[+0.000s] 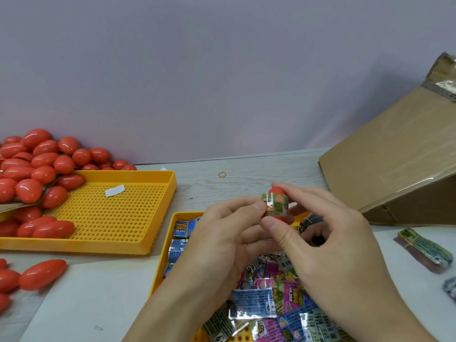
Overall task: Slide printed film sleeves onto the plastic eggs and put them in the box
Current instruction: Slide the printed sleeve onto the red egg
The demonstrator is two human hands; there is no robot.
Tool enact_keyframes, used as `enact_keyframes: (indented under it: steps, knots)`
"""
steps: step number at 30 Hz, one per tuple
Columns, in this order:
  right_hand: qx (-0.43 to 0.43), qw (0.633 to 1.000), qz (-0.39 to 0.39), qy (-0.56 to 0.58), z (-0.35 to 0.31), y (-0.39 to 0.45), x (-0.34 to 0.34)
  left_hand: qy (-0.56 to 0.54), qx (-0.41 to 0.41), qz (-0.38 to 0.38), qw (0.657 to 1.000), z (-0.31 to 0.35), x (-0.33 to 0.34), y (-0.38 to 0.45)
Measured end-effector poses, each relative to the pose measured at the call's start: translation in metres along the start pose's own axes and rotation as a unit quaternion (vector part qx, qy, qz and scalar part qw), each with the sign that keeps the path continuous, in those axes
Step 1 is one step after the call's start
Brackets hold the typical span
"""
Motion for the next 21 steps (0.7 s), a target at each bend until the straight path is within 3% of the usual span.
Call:
enact_keyframes:
  steps: [7,12,16,21]
  knots:
    - [-0.014,0.999,0.038,-0.028,-0.004,-0.001,-0.008,-0.013,0.047,0.039,0.998,0.011,-0.009,0.003]
    - [-0.104,0.988,0.025,-0.109,-0.023,-0.007,0.005,0.046,0.077,0.059,0.994,0.01,-0.018,0.007]
    - [-0.128,0.979,0.061,-0.147,-0.027,-0.006,0.003,0.105,0.102,0.06,0.987,0.013,-0.015,0.004]
    - [-0.048,0.989,0.089,-0.111,-0.017,0.0,-0.01,0.139,0.088,0.063,0.984,0.017,-0.008,0.0]
Point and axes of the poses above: each hand's wrist, its own y-axis towards the middle knuckle, its own x-axis out of the palm, z = x × y, the point moved 10 cm from there along y, towards the middle knuckle, and after that the axes turned 15 degrees about z, right-handed, at the moved point
